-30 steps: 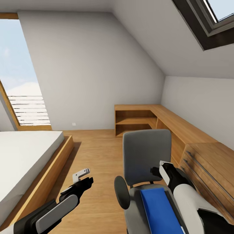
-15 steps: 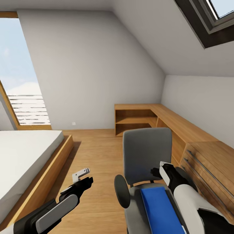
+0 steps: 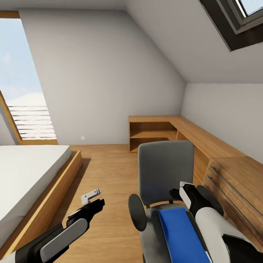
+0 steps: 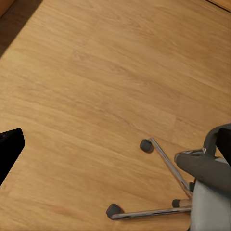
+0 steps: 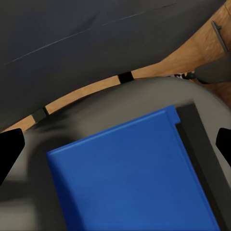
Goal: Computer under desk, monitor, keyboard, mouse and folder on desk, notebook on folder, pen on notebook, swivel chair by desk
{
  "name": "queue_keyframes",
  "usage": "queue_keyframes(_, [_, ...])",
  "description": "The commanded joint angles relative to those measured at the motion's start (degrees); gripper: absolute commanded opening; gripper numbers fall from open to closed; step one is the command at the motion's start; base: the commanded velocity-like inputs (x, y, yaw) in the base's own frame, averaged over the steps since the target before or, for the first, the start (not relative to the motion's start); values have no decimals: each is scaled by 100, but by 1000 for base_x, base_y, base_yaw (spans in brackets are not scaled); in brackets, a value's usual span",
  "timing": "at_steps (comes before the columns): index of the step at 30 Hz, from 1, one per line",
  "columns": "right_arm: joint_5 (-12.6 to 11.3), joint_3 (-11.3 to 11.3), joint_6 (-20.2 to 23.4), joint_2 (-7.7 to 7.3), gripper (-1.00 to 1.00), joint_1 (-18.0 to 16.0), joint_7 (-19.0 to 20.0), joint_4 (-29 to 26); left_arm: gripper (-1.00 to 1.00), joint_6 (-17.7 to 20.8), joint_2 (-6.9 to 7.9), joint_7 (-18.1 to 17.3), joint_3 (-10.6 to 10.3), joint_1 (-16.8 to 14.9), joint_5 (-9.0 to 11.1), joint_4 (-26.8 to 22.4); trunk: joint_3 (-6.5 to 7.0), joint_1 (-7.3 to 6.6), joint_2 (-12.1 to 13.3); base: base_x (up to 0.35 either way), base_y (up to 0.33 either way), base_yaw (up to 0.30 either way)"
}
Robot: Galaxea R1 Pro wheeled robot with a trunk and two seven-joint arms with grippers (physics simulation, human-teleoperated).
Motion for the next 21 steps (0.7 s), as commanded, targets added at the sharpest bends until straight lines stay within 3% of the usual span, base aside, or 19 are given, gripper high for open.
queue_keyframes(1, [-30,-10,23,4,100,-3,-27,-9,100,41,4,30,-9,-8,0,-7,-25,23,-46,0,0,0])
queue_keyframes(21, [-37,-10,31,27,100,-6,-43,-36,100,41,4,30,-8,-8,1,-7,-384,462,-848,0,0,0])
